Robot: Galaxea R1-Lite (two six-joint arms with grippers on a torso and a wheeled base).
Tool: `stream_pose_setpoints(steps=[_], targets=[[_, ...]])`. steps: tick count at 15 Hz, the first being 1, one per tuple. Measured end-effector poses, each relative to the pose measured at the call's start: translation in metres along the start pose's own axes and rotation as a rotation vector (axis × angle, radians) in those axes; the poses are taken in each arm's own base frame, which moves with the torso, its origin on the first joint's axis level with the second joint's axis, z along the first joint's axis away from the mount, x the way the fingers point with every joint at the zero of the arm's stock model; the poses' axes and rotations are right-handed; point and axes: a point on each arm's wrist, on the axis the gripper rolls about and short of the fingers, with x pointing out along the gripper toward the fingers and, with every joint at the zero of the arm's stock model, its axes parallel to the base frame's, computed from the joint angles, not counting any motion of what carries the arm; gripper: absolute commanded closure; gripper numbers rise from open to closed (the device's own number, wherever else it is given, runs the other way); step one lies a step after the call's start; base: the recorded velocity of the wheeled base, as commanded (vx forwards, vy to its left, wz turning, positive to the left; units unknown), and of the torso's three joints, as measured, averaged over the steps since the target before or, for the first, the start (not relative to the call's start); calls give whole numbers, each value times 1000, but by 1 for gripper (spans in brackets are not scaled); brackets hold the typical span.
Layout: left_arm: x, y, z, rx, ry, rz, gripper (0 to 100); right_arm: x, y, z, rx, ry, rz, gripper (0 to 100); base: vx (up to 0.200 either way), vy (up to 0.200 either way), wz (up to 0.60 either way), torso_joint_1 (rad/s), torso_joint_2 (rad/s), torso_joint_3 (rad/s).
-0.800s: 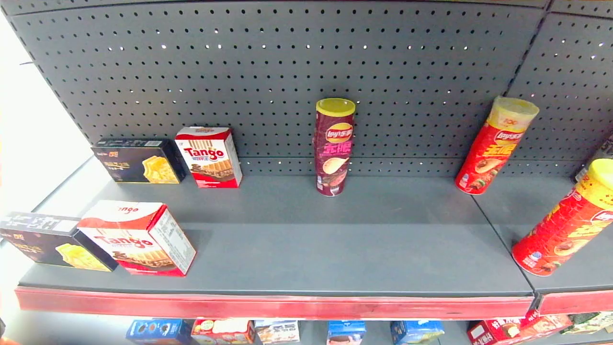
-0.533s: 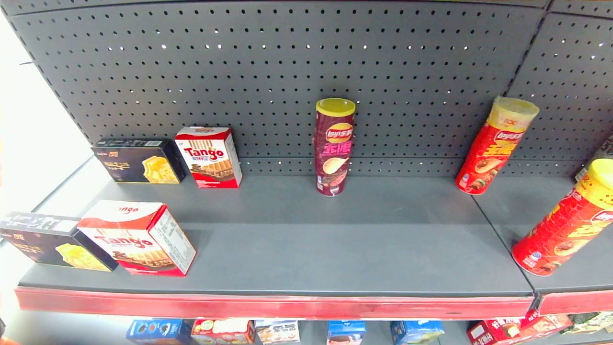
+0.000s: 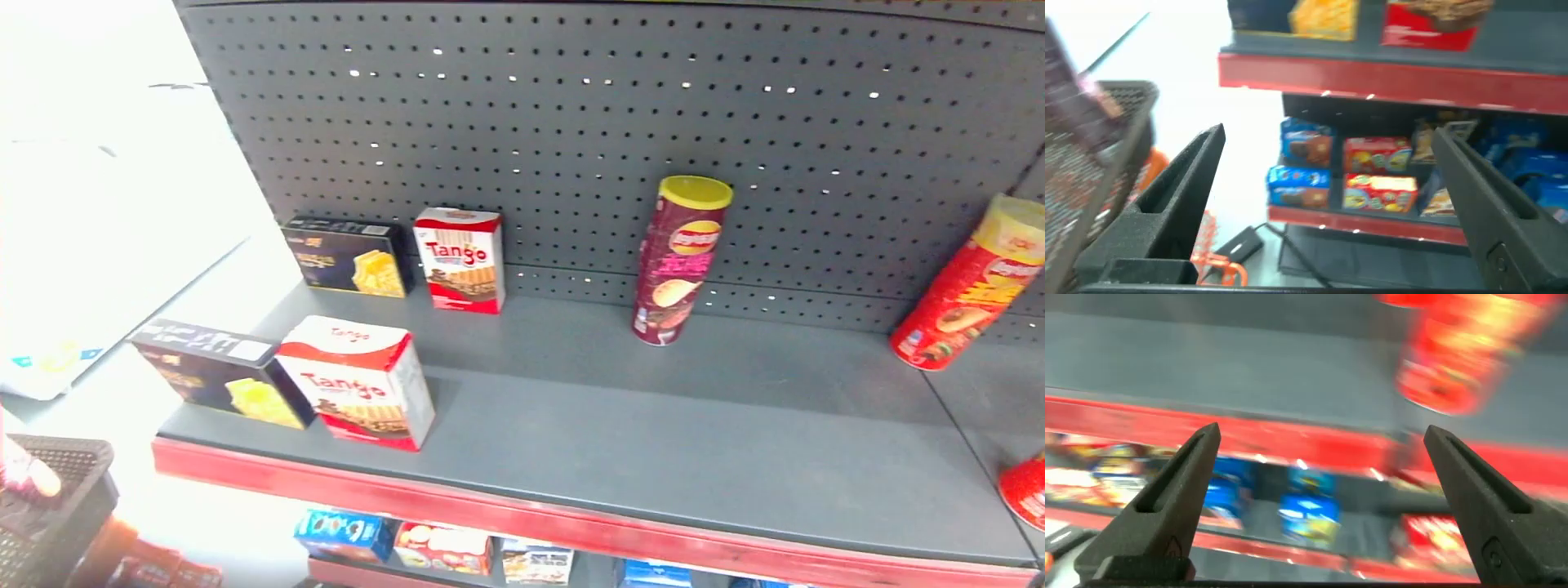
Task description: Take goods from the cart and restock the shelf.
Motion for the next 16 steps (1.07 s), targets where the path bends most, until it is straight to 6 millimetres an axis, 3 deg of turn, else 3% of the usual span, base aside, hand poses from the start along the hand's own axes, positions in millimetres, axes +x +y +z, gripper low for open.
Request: stream_pose_setpoints(steps=[6, 16], targets=[[0, 0, 0, 0, 0, 0, 0, 0, 0, 0, -1, 0, -1, 0, 0, 0, 600, 2, 4, 3], [0, 0, 0, 4, 0, -5, 0, 0, 0, 0, 0, 0, -1, 0, 0, 0, 0, 0, 0, 0]])
